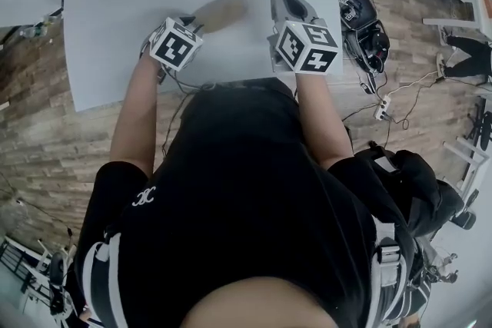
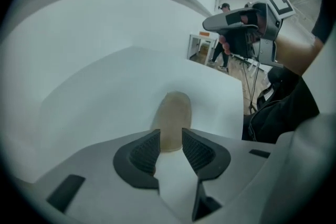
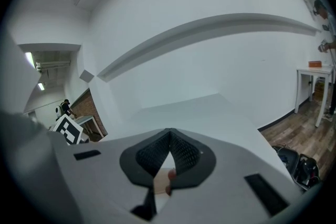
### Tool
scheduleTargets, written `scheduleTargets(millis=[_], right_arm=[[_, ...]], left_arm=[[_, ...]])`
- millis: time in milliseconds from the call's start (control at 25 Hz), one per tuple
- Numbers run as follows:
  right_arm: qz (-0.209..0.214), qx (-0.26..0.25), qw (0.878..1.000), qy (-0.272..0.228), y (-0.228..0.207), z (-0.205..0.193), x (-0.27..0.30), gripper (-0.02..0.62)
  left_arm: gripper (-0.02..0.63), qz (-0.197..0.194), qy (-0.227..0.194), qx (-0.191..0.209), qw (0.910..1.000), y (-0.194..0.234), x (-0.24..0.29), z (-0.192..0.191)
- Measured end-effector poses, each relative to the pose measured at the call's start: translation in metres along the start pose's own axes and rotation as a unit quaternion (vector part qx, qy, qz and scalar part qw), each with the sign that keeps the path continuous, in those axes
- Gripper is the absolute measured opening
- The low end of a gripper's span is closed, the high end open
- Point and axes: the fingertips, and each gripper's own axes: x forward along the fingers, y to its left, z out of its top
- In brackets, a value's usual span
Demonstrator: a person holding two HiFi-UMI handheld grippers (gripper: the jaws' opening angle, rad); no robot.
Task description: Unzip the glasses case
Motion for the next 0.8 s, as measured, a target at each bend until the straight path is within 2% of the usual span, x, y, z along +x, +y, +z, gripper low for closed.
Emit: scheduleTargets(millis=[80,280,480,600,680,800], right_arm=[[0.002,-0.005,1.0,0.005,-0.005,0.002,0.004,0.003],[-0.005,-0.004,1.0,0.013,-0.029,0.003,0.005,0.003],[-0.015,-0.004,1.0,0.021,-0.042,0.001,-0.002,0.003],[-0.021,-0.005,0.999,0.028,-0.047,-0.005,-0.009,0.003],[-0.028,-0.003,0.999,0.032,-0.056,-0.008,-0.014,0.003],[-0.036,0.002,0.999,0.036,-0.066,-0.012,-0.022,0.003]], left_arm=[[0.156,-0.021,-0.007,-0.008,0.9997,0.005,0.006,0.01],[0.255,-0.074,-0.005,-0.008,0.9972,0.013,0.032,0.037],[0.261,-0.108,0.0,0.009,0.9941,0.014,0.053,0.052],[0.261,-0.123,0.027,0.029,0.9916,0.012,0.066,0.048],[0.28,-0.146,0.045,0.028,0.9879,0.005,0.076,0.046],[0.389,-0.184,0.062,0.007,0.9809,-0.01,0.086,0.04]])
